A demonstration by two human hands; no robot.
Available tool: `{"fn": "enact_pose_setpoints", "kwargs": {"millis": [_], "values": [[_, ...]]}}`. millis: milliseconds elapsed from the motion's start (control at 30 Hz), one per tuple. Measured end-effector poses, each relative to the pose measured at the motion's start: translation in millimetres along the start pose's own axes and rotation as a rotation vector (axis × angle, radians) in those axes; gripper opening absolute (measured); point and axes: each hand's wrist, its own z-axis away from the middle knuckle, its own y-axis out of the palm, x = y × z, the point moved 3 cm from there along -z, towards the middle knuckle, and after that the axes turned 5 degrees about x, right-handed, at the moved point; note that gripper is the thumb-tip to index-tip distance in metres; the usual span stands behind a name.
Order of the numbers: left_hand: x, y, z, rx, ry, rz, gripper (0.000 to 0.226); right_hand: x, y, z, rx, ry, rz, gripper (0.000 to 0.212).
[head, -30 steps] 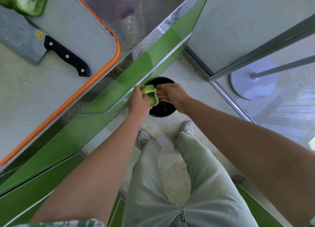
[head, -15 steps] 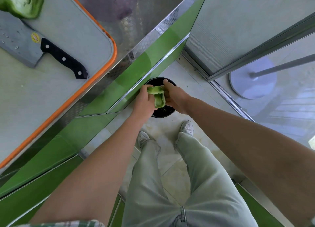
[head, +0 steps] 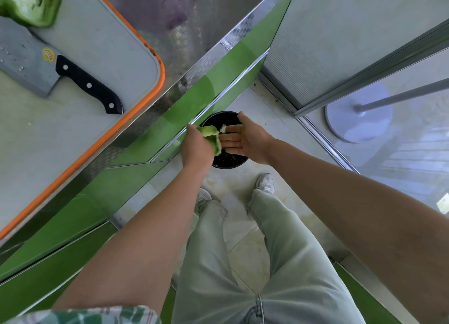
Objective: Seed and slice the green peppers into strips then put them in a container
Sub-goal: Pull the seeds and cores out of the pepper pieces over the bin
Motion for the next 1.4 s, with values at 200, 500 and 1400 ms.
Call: {"fn": "enact_pose_setpoints", "kwargs": {"millis": [200,500,1400], "values": [[0,2,2,0.078,0.074,0.084,0.028,0,1,-2,0.019,0.013,-0.045,0.063],[3,-1,1,0.042,0.046,-0.019,0.026,-3,-9,2,0.025,0.015,0.015,0.057],[8,3,-3,0.08,0.039,0.189,0.029,-8,3,2,0.027,0.075,0.1,0.035]]}}
